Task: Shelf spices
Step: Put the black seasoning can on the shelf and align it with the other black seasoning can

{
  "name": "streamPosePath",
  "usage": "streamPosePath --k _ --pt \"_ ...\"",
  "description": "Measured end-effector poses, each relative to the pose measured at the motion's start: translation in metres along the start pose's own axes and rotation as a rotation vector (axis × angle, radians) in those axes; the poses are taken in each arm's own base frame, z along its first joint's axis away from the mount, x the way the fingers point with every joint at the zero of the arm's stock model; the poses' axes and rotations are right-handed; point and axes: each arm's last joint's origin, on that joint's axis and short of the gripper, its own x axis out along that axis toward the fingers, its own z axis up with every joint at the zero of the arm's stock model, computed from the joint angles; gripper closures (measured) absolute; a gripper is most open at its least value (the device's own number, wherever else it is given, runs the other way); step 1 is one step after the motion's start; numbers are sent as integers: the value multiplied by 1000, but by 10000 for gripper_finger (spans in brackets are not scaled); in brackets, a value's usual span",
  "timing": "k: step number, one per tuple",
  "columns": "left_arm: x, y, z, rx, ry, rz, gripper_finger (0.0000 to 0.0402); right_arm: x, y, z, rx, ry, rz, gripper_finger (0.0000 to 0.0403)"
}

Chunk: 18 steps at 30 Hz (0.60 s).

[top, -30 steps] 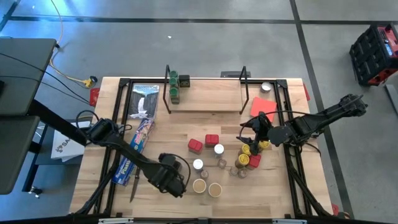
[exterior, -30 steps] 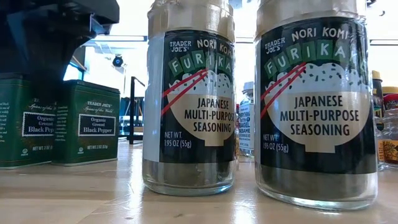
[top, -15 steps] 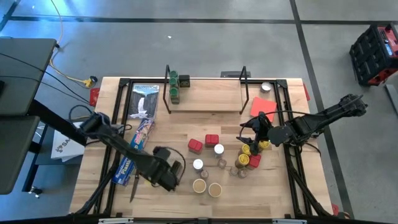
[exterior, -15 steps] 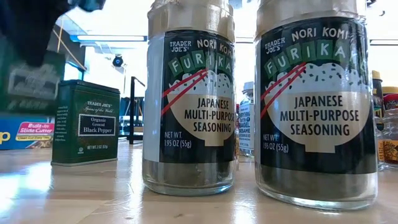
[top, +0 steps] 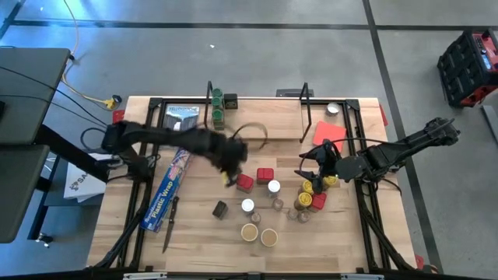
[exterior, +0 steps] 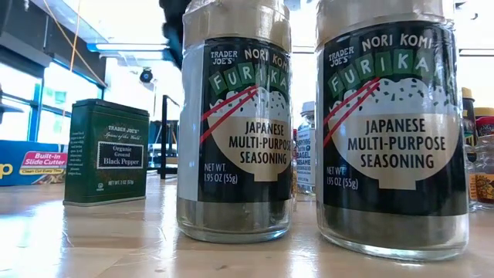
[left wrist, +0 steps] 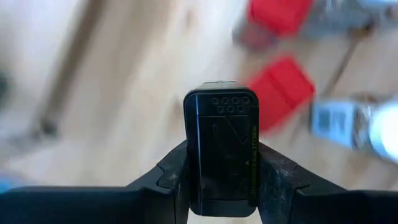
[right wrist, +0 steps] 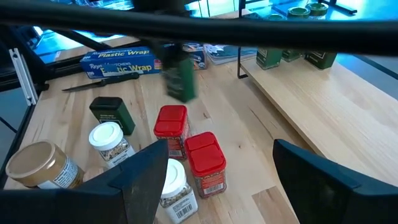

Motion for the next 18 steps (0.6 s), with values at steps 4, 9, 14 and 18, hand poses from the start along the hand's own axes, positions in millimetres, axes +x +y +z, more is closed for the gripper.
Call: streamPosePath --k 4,9,14,18 --pt "-4 31 36 117 -33 29 281 0 0 0 1 -3 0 119" --pt "-3 66 77 233 -17 69 281 0 -1 1 0 -17 -32 119" --pt "7 98 106 416 88 182 281 0 -1 1 9 -24 -47 119" --pt "22 123 117 527 153 215 281 0 -1 1 10 -24 -47 119"
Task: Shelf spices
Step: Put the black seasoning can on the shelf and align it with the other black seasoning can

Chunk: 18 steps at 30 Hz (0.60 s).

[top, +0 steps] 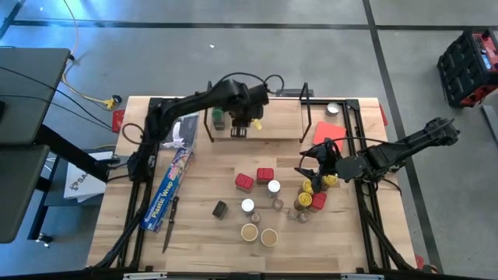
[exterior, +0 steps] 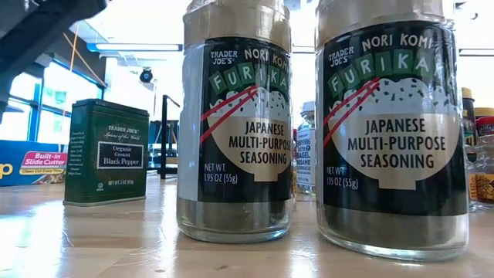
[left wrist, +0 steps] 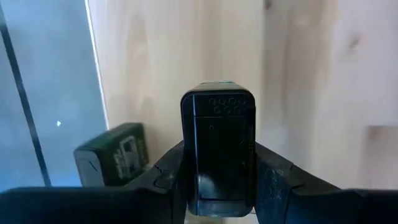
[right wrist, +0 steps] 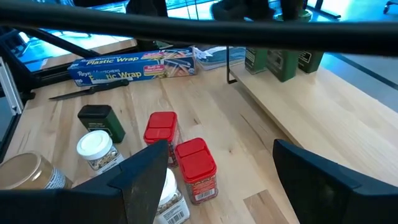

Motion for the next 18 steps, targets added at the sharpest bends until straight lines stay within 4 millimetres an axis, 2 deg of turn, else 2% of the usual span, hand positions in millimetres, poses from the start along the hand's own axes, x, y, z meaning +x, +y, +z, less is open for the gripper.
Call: streamPosePath --k 4,8,18 --pt "20 18 -5 7 45 -11 280 0 0 0 0 0 0 119" --pt "31 32 -11 -27 55 -8 256 0 0 0 0 1 2 119" --pt "40 44 -15 -57 57 -3 249 0 0 -1 -3 6 1 119"
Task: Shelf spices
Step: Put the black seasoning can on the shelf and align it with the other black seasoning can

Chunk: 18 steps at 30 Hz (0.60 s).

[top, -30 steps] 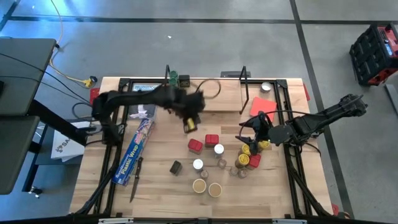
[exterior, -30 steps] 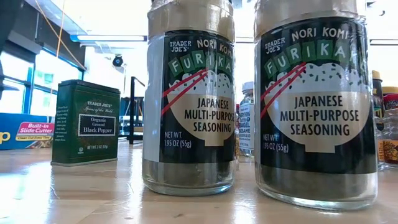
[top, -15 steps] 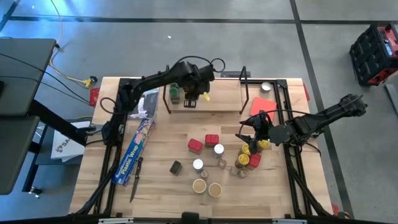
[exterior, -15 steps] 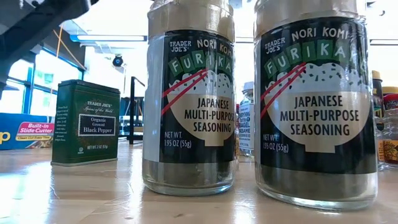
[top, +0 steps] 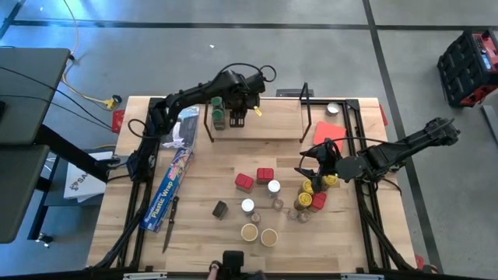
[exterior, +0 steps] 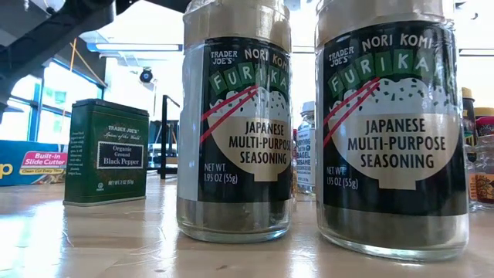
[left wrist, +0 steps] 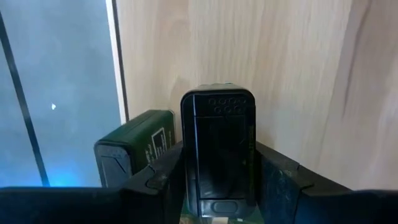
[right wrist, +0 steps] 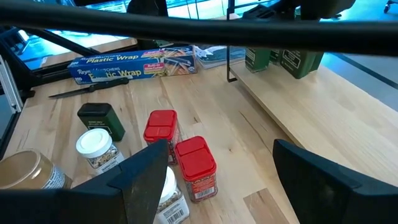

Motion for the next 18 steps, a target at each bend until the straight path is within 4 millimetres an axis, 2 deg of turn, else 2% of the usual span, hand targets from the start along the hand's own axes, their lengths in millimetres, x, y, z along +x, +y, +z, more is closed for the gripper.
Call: streamPosePath --k 5,11,18 --pt "3 1 0 -2 5 -10 249 0 0 0 0 1 0 119" --pt "18 -1 3 -35 35 -38 244 0 0 -1 11 14 12 119" --pt "19 4 -3 -40 89 5 204 0 0 -2 10 20 11 119"
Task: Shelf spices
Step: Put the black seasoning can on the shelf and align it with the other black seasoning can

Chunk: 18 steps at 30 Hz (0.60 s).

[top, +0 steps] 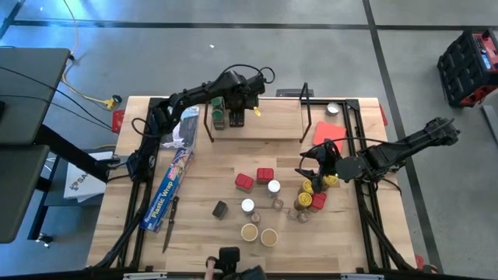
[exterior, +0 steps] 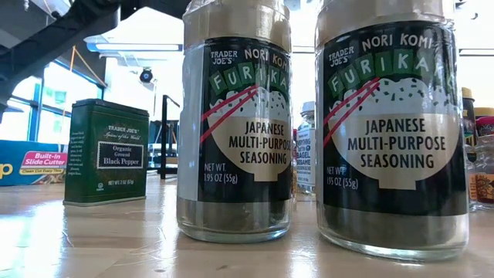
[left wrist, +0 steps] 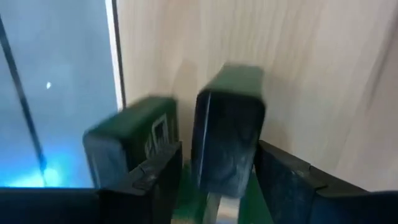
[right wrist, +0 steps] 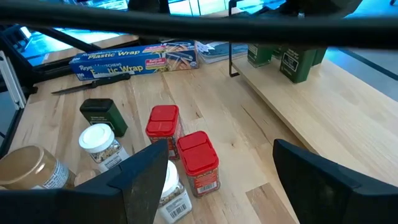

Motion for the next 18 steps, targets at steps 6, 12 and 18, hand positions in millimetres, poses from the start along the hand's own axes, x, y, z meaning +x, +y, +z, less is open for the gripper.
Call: streamPosePath --k 6,12,18 --pt "1 5 -6 -7 52 33 184 0 0 0 0 1 0 119" --pt "-6 -2 -7 27 75 33 193 0 0 0 0 0 0 119" --pt "-28 -6 -6 33 72 73 197 0 0 0 -1 -4 -10 119"
